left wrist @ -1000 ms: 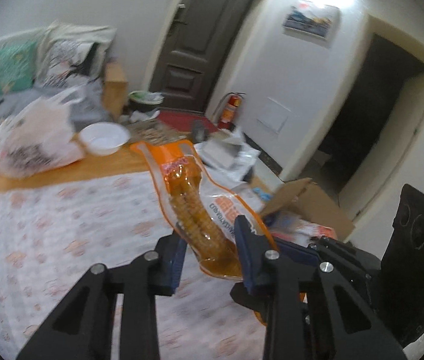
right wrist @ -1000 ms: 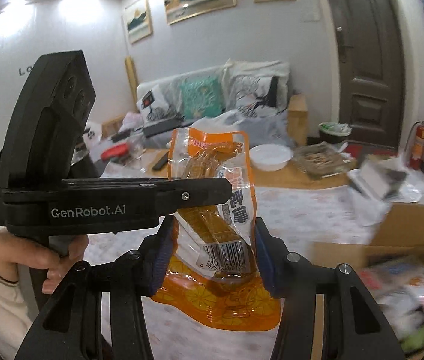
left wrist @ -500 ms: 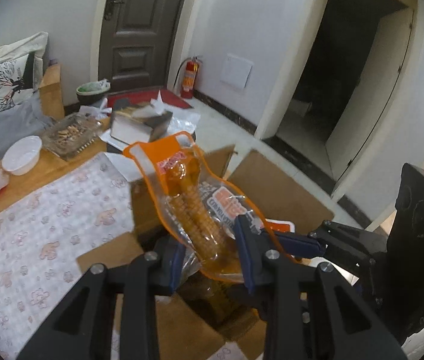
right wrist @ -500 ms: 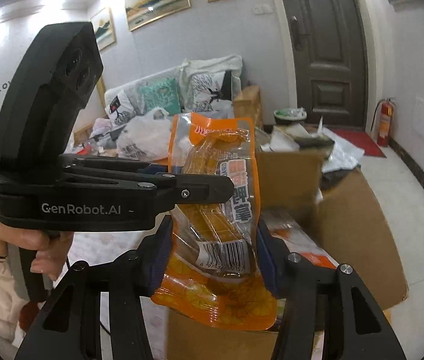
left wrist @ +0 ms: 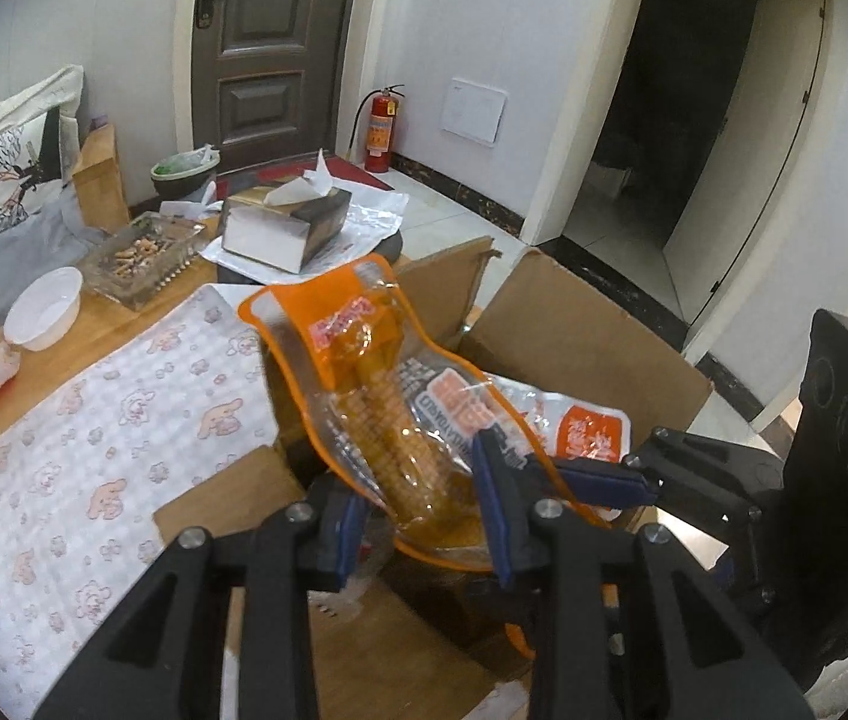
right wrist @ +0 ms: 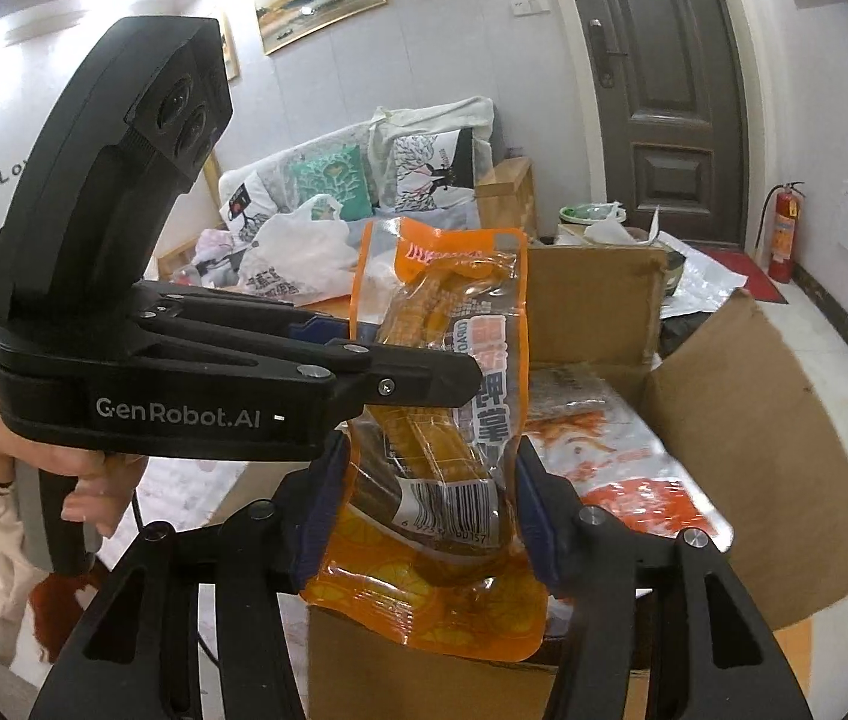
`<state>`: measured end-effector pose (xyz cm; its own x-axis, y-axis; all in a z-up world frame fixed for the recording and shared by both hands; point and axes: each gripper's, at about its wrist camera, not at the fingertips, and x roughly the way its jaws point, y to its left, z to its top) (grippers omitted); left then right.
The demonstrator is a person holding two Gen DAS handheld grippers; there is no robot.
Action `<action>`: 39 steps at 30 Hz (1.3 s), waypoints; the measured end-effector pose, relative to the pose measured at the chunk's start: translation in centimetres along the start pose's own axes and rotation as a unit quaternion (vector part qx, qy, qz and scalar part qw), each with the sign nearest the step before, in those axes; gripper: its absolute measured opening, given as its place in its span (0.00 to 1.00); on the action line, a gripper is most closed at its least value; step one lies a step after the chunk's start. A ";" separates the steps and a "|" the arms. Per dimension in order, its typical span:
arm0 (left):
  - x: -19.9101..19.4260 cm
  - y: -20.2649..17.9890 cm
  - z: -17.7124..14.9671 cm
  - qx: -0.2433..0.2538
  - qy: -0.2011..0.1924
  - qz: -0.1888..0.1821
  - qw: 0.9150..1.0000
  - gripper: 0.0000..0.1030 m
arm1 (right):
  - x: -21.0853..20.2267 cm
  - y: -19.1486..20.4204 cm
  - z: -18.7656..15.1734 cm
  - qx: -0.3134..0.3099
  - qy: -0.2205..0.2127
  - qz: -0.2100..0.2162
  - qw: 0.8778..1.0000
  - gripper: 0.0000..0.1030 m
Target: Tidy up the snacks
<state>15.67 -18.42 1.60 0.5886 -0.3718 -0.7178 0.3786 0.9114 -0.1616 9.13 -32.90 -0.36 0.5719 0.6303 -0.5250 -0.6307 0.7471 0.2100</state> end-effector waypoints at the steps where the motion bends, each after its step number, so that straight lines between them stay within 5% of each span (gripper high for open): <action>1: 0.1 0.2 -0.1 0.002 0.002 0.004 1.000 0.30 | 0.3 0.2 0.0 0.001 0.005 0.001 1.000 0.47; 24: 3.5 -1.2 -1.2 0.037 0.033 0.012 0.999 0.30 | 0.6 -0.4 -0.9 -0.004 0.020 -0.041 0.999 0.51; 28: 2.3 -1.6 -1.0 0.039 0.015 0.012 0.999 0.51 | 0.1 -0.3 -0.9 -0.002 0.017 -0.039 0.999 0.51; 32: 0.9 -1.5 -0.7 0.033 0.001 0.024 0.999 0.60 | -0.7 -0.2 -0.4 -0.005 0.007 -0.037 0.999 0.52; 39: -4.9 -1.1 -1.7 0.013 -0.077 0.056 0.995 0.82 | -3.1 0.2 0.7 -0.015 -0.029 -0.036 0.999 0.63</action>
<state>11.19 -17.30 4.17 0.7301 -0.2921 -0.6178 0.3207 0.9448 -0.0678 7.62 -34.55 1.84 0.6458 0.5862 -0.4892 -0.6008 0.7855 0.1482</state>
